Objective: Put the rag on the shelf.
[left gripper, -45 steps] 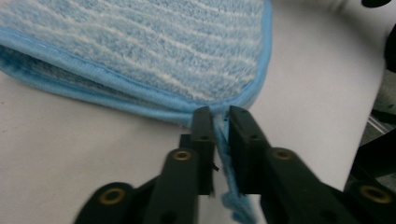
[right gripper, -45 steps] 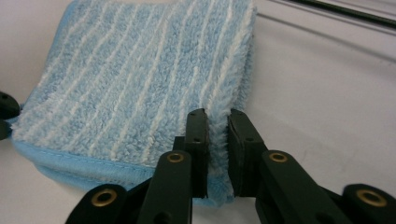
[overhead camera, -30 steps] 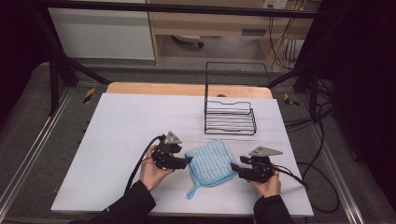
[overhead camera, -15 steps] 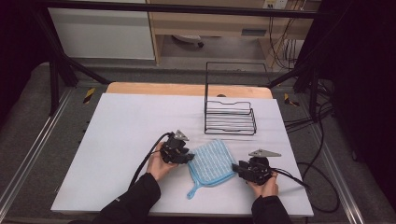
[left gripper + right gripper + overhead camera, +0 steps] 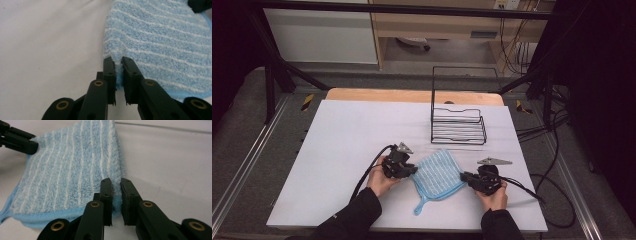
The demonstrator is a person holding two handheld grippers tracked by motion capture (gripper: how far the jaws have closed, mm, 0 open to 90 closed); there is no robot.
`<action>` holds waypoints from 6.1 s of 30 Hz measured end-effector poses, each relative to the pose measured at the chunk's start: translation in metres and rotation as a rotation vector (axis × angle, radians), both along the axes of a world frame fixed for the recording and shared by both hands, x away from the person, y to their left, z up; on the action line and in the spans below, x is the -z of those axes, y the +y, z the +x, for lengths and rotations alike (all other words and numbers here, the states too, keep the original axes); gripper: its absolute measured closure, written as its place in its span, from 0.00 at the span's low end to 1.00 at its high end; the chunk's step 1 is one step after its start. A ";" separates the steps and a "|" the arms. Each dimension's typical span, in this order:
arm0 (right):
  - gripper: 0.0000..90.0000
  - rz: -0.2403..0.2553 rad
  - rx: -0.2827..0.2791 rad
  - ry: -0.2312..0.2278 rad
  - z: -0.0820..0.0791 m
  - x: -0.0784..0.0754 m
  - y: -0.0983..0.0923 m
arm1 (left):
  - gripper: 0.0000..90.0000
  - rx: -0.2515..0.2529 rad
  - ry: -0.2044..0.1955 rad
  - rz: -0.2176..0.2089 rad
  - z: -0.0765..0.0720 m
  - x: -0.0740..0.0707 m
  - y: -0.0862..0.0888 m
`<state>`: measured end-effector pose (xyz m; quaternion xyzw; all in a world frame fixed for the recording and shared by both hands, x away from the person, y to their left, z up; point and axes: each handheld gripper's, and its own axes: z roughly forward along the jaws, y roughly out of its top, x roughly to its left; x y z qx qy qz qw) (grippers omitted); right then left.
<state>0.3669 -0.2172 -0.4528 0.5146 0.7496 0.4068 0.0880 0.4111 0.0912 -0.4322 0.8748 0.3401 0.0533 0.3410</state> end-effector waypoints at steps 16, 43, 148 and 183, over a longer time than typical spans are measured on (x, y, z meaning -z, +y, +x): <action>0.91 -0.059 -0.166 -0.041 0.036 -0.009 0.024 | 0.91 -0.037 0.016 -0.014 -0.050 -0.004 0.023; 0.41 0.012 -0.146 -0.069 -0.007 -0.009 0.038 | 0.62 -0.100 0.005 -0.049 -0.042 -0.004 0.042; 0.46 0.005 -0.163 -0.047 0.074 0.004 0.067 | 0.86 -0.140 0.055 -0.081 0.025 0.011 0.037; 0.88 0.131 -0.163 0.044 0.061 -0.007 0.068 | 0.92 -0.153 0.059 -0.156 0.020 -0.001 0.047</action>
